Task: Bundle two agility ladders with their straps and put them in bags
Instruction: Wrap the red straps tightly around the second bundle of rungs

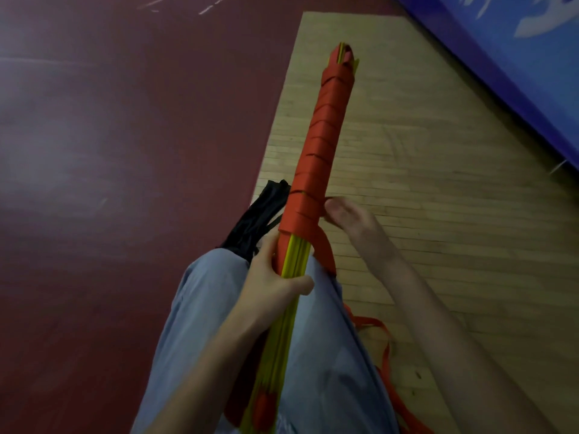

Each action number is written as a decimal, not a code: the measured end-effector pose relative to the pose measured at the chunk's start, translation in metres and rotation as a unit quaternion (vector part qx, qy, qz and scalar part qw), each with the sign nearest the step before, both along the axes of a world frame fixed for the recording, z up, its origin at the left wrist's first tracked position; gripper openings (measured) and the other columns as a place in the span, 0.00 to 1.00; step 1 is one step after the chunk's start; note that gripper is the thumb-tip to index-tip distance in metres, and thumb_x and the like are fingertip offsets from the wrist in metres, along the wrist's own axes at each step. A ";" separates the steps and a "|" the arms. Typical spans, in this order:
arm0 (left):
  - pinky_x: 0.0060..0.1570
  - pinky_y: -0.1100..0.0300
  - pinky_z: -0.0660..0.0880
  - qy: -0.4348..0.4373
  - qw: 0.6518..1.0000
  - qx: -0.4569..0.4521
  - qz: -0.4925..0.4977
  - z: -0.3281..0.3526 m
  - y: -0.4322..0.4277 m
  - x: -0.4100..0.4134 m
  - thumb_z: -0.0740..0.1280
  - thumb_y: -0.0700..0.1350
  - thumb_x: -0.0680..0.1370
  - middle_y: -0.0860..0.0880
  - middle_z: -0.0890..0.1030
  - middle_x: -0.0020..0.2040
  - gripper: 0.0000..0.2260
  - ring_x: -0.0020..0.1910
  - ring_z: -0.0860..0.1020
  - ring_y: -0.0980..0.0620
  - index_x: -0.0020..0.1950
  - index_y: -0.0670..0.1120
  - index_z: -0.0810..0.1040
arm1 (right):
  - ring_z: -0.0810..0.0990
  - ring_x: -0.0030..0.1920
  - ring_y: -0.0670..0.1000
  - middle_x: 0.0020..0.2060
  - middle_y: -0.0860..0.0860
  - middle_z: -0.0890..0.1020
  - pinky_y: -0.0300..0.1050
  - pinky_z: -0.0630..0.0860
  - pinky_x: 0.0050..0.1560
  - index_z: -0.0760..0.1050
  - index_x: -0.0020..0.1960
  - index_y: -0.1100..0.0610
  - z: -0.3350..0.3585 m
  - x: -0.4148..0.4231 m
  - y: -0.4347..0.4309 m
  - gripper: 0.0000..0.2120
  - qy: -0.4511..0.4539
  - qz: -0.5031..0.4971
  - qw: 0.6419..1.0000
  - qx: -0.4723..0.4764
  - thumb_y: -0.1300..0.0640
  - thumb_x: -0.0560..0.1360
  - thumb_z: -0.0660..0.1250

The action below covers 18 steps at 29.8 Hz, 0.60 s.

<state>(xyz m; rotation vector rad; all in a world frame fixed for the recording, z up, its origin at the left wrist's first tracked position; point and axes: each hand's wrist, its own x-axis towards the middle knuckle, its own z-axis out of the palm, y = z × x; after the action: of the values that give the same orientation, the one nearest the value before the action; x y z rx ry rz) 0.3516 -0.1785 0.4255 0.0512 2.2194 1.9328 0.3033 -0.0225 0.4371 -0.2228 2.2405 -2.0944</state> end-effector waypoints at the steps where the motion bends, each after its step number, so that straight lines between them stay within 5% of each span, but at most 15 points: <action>1: 0.26 0.70 0.68 0.004 1.000 0.005 -0.004 -0.001 0.001 0.002 0.69 0.28 0.66 0.51 0.69 0.35 0.26 0.24 0.69 0.62 0.57 0.51 0.72 | 0.80 0.44 0.40 0.42 0.46 0.81 0.34 0.76 0.49 0.76 0.45 0.51 0.004 0.000 -0.001 0.10 -0.018 0.020 1.000 0.015 0.46 0.72 0.61; 6: 0.27 0.64 0.70 -0.029 0.997 0.065 -0.026 0.001 -0.002 0.002 0.70 0.30 0.64 0.49 0.70 0.34 0.22 0.26 0.71 0.58 0.52 0.51 0.72 | 0.79 0.30 0.44 0.32 0.48 0.79 0.33 0.76 0.33 0.75 0.44 0.55 0.004 0.015 -0.005 0.12 -0.065 0.067 0.993 0.066 0.47 0.67 0.64; 10: 0.24 0.61 0.69 -0.124 0.959 0.240 -0.086 -0.004 -0.006 0.005 0.69 0.35 0.56 0.48 0.74 0.37 0.24 0.27 0.71 0.52 0.51 0.43 0.73 | 0.67 0.20 0.40 0.19 0.44 0.71 0.32 0.64 0.21 0.72 0.37 0.57 0.006 0.017 -0.003 0.07 -0.057 0.052 0.996 0.034 0.56 0.73 0.66; 14: 0.22 0.64 0.67 -0.155 0.908 0.366 -0.133 -0.004 0.000 0.005 0.68 0.36 0.55 0.48 0.74 0.35 0.23 0.24 0.70 0.55 0.49 0.41 0.71 | 0.69 0.27 0.37 0.31 0.44 0.69 0.29 0.67 0.29 0.65 0.38 0.52 0.003 0.017 -0.009 0.15 -0.015 0.024 0.997 0.077 0.51 0.67 0.73; 18: 0.23 0.64 0.69 -0.194 0.852 0.443 -0.202 -0.009 0.002 0.010 0.70 0.35 0.55 0.49 0.75 0.35 0.21 0.25 0.71 0.56 0.47 0.40 0.74 | 0.75 0.36 0.38 0.38 0.42 0.77 0.29 0.71 0.35 0.70 0.47 0.47 -0.005 0.022 -0.006 0.16 -0.076 0.071 0.994 0.039 0.46 0.64 0.73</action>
<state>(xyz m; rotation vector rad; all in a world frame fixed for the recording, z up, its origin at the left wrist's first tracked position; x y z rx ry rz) 0.3612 -0.1770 0.4167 0.2153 0.8452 2.2556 0.3256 -0.0283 0.4323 -0.2030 2.1453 -1.8823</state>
